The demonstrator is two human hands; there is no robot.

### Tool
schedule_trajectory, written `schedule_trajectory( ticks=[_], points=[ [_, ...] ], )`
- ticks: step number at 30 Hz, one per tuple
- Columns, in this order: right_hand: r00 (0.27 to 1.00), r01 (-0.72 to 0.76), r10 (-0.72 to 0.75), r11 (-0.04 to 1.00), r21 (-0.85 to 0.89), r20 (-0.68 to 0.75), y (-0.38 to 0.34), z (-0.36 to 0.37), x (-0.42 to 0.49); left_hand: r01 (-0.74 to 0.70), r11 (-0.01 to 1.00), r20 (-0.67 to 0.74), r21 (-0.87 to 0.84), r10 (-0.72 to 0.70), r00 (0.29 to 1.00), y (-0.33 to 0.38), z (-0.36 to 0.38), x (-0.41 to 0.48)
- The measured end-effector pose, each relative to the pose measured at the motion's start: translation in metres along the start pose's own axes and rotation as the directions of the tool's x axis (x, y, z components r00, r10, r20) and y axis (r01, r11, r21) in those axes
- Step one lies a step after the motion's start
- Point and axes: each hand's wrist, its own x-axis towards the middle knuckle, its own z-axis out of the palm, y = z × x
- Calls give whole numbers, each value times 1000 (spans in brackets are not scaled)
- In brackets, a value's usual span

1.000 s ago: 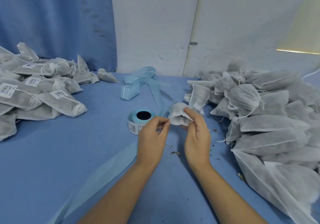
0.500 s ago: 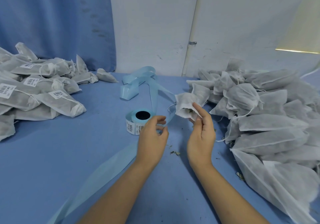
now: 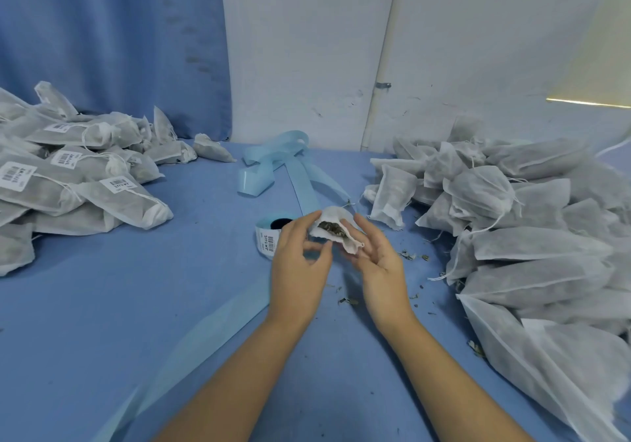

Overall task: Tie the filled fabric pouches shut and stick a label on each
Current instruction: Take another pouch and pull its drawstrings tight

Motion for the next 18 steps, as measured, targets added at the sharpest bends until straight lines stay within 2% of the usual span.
schedule_trajectory(
  ticks=[4,8,14,16,18],
  points=[
    [999,5,-7,999,-55,-41,-1,1,-1,5,1000,-53,-20,-6,999,-2,-2,2],
    [975,95,-154,938,-332,-157,-4,-4,-3,115,989,-97,-89,-124,988,-2,-4,6],
    [951,124,-217,920,-371,-221,-5,-2,-3,176,974,-147,-146,-197,969,4,-3,9],
    [946,126,-224,920,-371,-233,-6,-2,-3,189,974,-231,-126,-214,949,7,-2,9],
    [945,123,-222,922,-367,-242,-6,-1,-3,210,973,-229,-94,-226,947,8,-2,8]
  ],
)
